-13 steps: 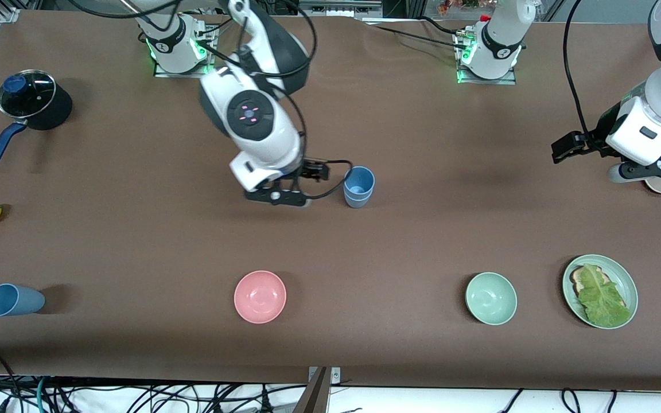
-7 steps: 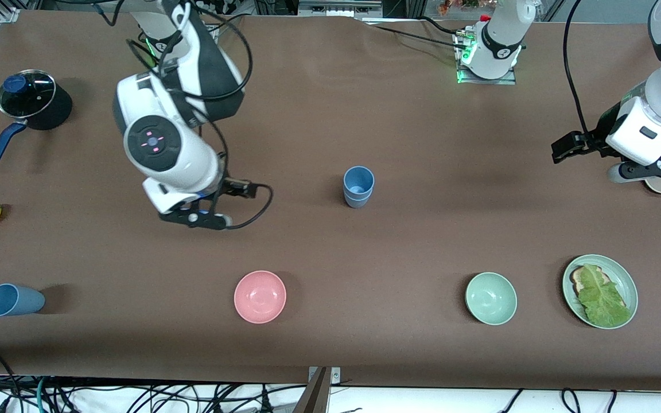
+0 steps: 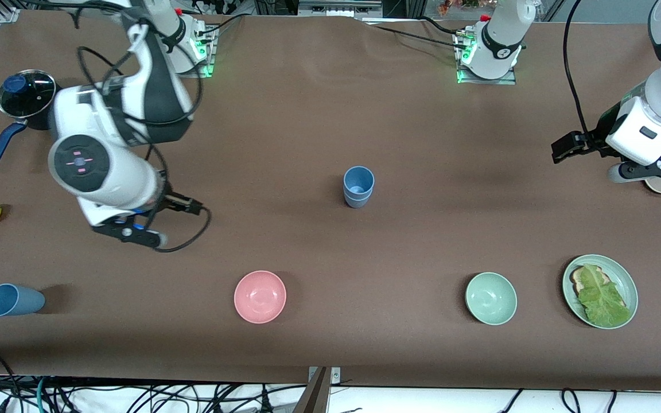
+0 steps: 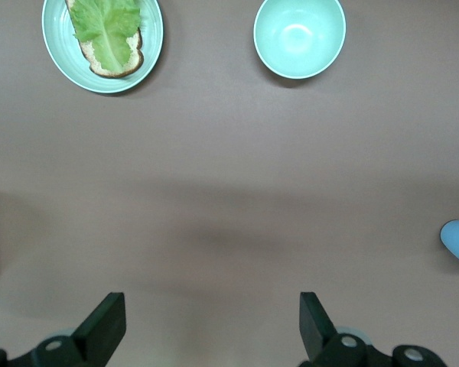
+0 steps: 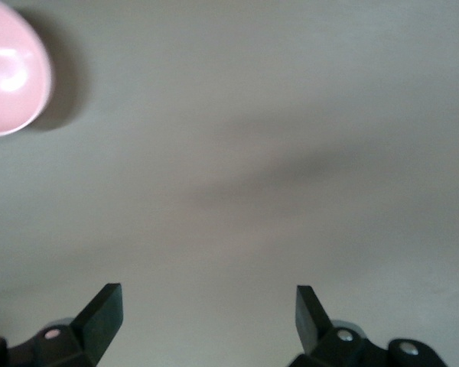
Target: Stack blue cups with both arms
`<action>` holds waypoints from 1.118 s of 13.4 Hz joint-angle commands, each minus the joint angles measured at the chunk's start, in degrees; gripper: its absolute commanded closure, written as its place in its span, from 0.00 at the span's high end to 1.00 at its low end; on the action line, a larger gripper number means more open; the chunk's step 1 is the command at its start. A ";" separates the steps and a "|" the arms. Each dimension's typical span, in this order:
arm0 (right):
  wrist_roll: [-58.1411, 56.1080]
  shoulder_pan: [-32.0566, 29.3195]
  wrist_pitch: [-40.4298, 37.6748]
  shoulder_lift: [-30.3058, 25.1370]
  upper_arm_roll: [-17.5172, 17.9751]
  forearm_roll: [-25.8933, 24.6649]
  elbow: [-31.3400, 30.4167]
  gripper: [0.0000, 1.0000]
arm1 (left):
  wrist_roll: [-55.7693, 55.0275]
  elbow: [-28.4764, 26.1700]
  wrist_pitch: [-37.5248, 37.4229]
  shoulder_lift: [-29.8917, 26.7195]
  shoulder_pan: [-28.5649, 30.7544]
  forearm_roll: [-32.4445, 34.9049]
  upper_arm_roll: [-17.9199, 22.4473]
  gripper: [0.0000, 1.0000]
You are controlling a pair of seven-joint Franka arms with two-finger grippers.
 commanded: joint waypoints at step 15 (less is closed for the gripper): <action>-14.50 -25.37 -4.13 -35.63 16.79 -1.44 -20.93 1.00 | 1.37 1.05 -0.87 0.32 0.33 -0.97 -0.30 1.00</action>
